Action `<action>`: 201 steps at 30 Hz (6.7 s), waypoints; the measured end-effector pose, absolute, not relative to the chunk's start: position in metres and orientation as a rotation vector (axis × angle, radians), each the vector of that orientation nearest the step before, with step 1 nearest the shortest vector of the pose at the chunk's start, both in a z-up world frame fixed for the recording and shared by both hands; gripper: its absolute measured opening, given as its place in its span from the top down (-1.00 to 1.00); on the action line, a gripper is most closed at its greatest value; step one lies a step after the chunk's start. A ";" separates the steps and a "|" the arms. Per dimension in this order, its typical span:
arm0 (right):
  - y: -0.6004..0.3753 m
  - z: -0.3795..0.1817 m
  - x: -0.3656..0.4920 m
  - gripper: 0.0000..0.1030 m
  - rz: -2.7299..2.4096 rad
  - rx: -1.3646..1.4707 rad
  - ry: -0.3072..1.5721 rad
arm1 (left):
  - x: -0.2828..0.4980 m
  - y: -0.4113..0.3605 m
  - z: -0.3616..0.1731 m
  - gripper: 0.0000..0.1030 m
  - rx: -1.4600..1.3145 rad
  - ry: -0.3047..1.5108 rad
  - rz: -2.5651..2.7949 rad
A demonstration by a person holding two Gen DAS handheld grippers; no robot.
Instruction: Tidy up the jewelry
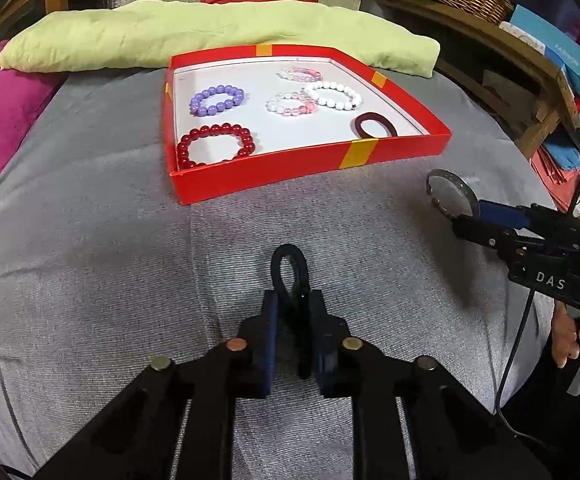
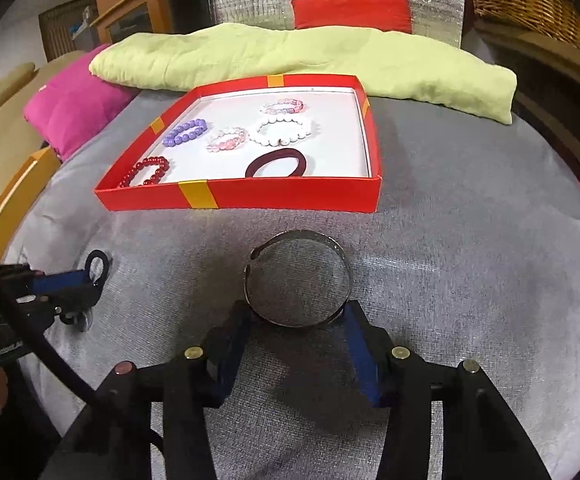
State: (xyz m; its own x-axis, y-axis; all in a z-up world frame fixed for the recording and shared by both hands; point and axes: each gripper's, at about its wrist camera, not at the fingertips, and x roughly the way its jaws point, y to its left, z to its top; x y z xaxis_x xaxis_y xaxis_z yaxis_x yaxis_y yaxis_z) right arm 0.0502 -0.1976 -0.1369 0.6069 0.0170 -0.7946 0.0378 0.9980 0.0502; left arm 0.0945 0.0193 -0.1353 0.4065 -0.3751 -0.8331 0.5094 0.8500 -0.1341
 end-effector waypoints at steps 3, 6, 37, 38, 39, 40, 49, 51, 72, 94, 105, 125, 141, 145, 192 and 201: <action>-0.197 -0.137 0.049 -0.20 0.002 0.070 0.916 | 0.095 0.020 -0.135 0.75 0.142 1.008 -0.557; -0.190 -0.138 0.049 -0.26 -0.006 0.031 0.916 | 0.095 0.020 -0.135 0.76 0.142 1.006 -0.555; -0.221 -0.130 0.047 0.37 -0.012 0.207 0.914 | 0.094 0.031 -0.111 0.79 0.140 0.894 -0.494; -0.221 -0.130 0.047 0.04 -0.014 0.217 0.918 | 0.094 0.030 -0.112 0.79 0.138 0.899 -0.495; -0.222 -0.131 0.047 -0.15 -0.012 0.231 0.920 | 0.093 0.030 -0.112 0.79 0.138 0.903 -0.499; -0.221 -0.129 0.047 -0.33 -0.005 0.244 0.910 | 0.093 0.029 -0.112 0.79 0.141 0.905 -0.501; -0.196 -0.130 0.069 -0.34 -0.012 0.192 0.895 | 0.095 0.032 -0.117 0.74 0.113 0.955 -0.516; -0.193 -0.135 0.075 -0.34 -0.041 0.164 0.899 | 0.096 0.032 -0.118 0.61 0.110 0.965 -0.515; -0.199 -0.134 0.051 0.37 0.069 0.123 0.911 | 0.087 0.018 -0.120 -0.14 0.153 0.968 -0.574; -0.183 -0.143 0.073 -0.20 0.002 -0.037 0.831 | 0.093 0.013 -0.130 0.76 0.127 0.990 -0.596; -0.190 -0.130 0.040 -0.20 0.077 0.011 0.809 | 0.099 0.027 -0.119 0.78 0.074 0.950 -0.552; -0.210 -0.090 0.033 -0.20 0.077 0.221 0.659 | 0.087 0.018 -0.092 0.78 0.134 0.773 -0.495; -0.222 -0.075 0.056 -0.20 0.057 0.304 0.645 | 0.093 0.018 -0.082 0.78 0.104 0.717 -0.468; -0.217 -0.073 0.073 -0.20 0.076 0.260 0.666 | 0.096 0.019 -0.081 0.78 0.096 0.711 -0.455; -0.263 -0.108 0.308 -0.21 0.005 0.399 0.818 | 0.318 -0.069 -0.111 0.78 0.160 0.910 -0.452; -0.270 -0.115 0.310 -0.21 -0.015 0.430 0.838 | 0.318 -0.071 -0.113 0.78 0.200 0.898 -0.424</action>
State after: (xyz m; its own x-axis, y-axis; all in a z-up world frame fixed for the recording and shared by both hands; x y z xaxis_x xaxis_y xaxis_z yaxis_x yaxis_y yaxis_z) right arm 0.3104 -0.2699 -0.1146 0.6739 0.1542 -0.7225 0.1801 0.9141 0.3632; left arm 0.3175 -0.0714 -0.1129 0.5479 -0.2726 -0.7909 0.4372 0.8993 -0.0071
